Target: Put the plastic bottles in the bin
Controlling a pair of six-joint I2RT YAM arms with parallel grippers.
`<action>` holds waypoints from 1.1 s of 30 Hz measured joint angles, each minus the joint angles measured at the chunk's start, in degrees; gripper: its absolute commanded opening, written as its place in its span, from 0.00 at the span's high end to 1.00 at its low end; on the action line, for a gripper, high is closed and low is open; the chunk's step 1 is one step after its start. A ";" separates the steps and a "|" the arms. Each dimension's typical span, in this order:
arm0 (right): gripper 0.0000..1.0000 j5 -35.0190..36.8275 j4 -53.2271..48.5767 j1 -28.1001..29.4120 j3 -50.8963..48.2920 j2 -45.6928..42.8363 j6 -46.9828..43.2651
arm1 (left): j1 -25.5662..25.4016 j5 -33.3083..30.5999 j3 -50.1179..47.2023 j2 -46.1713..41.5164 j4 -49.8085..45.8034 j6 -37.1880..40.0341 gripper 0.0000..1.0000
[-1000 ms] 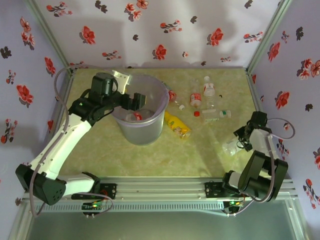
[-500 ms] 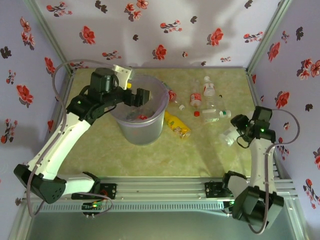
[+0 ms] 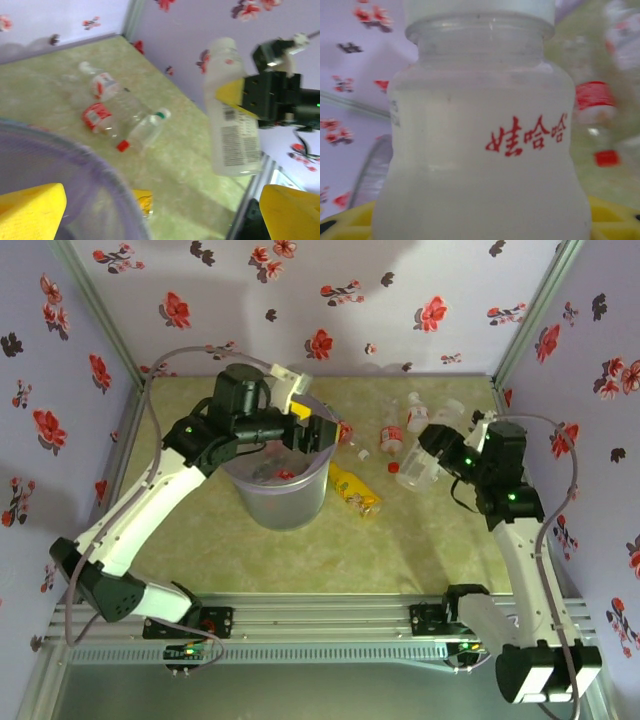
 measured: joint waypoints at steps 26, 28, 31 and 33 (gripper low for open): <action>0.48 -3.52 24.33 15.13 2.71 10.10 7.85 | -6.23 7.39 3.78 13.09 6.80 -6.93 0.17; 0.48 -3.56 25.05 15.28 2.71 10.45 8.02 | -6.19 7.28 3.91 13.22 6.82 -7.30 0.21; 0.48 -3.69 25.70 15.37 2.73 10.67 8.00 | -5.97 7.15 3.96 13.38 6.91 -7.63 0.29; 0.48 -3.67 25.90 15.37 2.73 10.71 7.98 | -5.88 7.15 3.96 13.40 6.91 -7.87 0.34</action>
